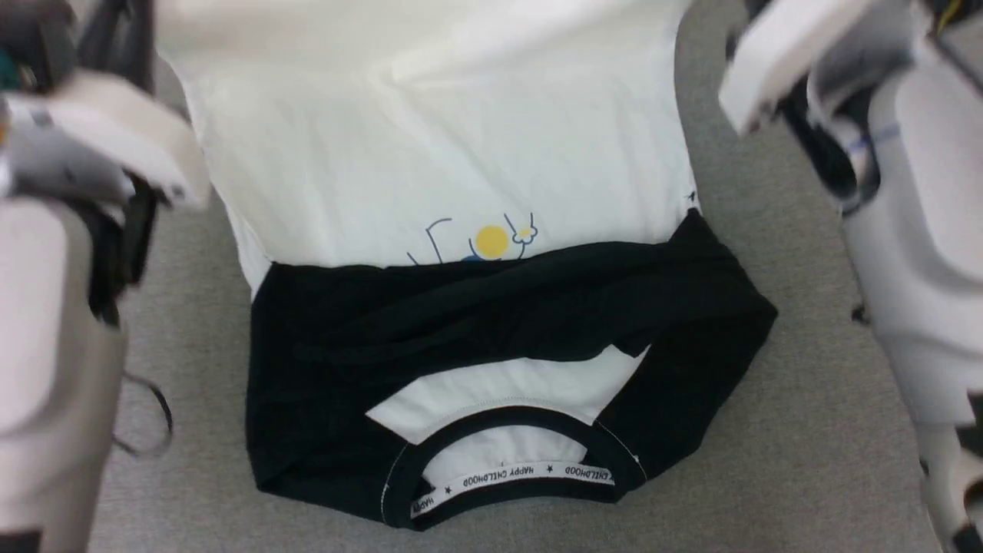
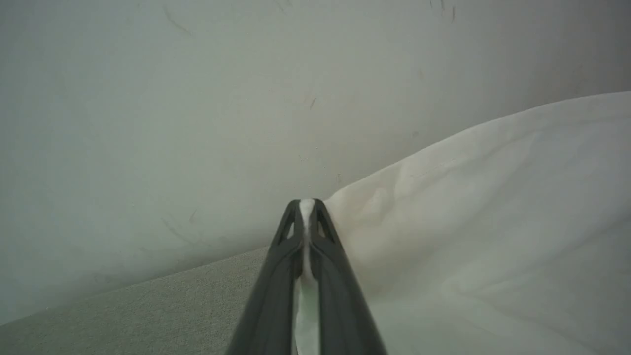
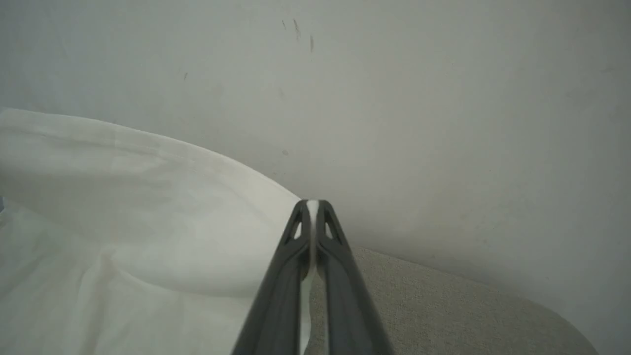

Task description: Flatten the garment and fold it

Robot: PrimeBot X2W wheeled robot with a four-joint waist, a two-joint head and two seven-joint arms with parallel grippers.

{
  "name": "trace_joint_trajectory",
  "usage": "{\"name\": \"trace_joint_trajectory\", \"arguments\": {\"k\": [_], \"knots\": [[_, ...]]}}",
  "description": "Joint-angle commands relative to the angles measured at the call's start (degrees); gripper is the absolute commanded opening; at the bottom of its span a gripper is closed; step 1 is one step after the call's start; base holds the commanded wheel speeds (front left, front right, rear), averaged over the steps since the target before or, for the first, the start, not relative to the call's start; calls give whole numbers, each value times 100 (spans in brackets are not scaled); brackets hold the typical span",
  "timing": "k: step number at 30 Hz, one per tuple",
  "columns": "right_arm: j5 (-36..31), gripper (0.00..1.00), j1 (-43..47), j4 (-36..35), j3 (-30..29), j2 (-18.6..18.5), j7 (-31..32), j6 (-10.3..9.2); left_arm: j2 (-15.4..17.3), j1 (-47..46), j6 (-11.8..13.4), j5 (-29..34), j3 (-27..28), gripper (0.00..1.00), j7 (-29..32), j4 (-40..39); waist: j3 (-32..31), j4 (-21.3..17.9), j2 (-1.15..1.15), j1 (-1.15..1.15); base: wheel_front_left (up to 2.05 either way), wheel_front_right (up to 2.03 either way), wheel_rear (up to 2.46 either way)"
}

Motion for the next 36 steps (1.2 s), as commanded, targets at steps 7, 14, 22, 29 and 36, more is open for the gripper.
{"name": "trace_joint_trajectory", "arguments": {"k": [7,14,22,29,36], "knots": [[398,0,1709,-1219,-14,-548,262,-6,-164,1945,285,-569,279,0,-200,-1174,-1423,270,0,1,0,0,0],[402,0,3488,-2525,-578,-694,889,-6,-358,3690,494,-879,275,0,-300,-1966,-1574,325,0,1,0,0,0],[85,0,5234,-3335,-1259,-340,1419,-6,-588,4925,492,-1181,103,0,-452,-1901,-1642,377,0,1,0,0,0],[-326,0,6081,-3242,-1389,14,1405,-6,-705,5166,307,-1155,-206,0,-653,-1197,-1659,402,0,1,0,0,0],[-509,0,6325,-2765,-1394,295,1414,-6,-843,5113,163,-1117,-416,0,-877,-408,-1659,371,0,1,0,0,0]]}}
